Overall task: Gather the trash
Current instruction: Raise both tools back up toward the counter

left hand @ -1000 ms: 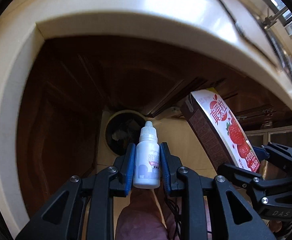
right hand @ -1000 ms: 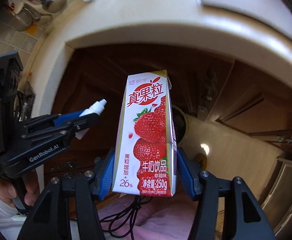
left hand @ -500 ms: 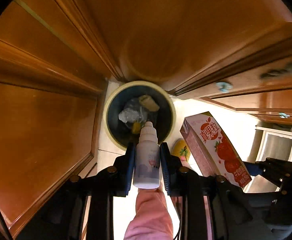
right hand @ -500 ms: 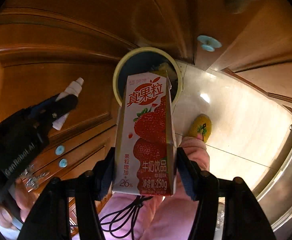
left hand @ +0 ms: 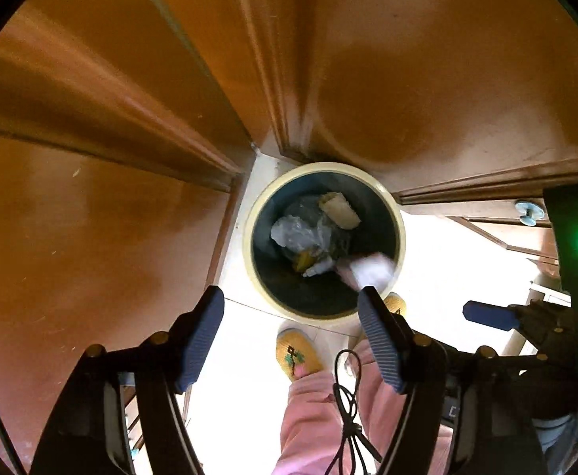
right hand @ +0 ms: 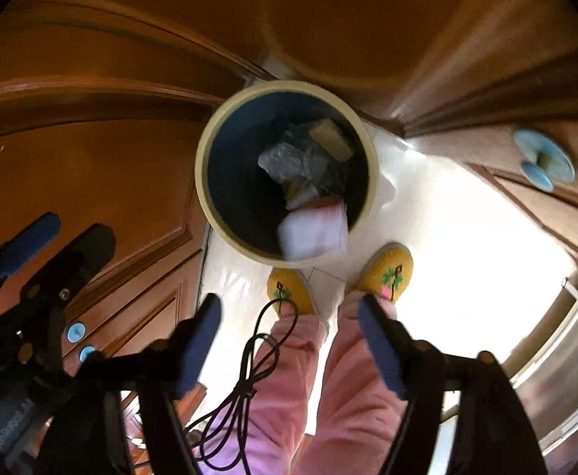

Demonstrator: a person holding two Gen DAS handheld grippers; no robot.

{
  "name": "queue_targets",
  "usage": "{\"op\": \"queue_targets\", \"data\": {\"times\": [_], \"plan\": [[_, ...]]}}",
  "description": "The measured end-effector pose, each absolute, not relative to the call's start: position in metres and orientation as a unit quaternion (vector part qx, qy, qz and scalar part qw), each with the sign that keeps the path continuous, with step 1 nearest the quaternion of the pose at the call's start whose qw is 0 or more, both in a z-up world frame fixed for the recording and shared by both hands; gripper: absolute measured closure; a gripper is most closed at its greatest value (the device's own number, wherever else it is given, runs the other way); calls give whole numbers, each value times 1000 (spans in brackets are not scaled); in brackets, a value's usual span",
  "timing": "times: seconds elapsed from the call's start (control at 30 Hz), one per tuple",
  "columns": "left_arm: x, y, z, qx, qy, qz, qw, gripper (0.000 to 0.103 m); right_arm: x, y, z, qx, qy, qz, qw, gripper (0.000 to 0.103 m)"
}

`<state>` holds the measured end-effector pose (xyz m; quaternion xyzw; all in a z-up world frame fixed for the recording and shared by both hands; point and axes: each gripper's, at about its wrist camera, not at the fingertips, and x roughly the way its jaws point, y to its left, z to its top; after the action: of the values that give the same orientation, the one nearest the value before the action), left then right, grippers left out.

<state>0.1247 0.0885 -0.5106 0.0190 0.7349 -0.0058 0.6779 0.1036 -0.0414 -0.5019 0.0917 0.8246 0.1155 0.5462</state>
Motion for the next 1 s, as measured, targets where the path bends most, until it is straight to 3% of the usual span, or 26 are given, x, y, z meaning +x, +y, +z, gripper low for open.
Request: {"op": "queue_targets", "data": {"times": [0.3, 0.63, 0.77, 1.0], "plan": [[106, 100, -455, 24, 722, -20, 691, 34, 94, -31, -444, 84, 797, 135, 583, 26], [96, 75, -296, 52, 643, -83, 760, 34, 71, -75, -294, 112, 723, 140, 667, 26], [97, 66, -230, 48, 598, -110, 793, 28, 61, -98, -235, 107, 688, 133, 705, 27], [105, 42, -131, 44, 518, -154, 840, 28, 40, -149, -131, 130, 586, 88, 795, 27]]}}
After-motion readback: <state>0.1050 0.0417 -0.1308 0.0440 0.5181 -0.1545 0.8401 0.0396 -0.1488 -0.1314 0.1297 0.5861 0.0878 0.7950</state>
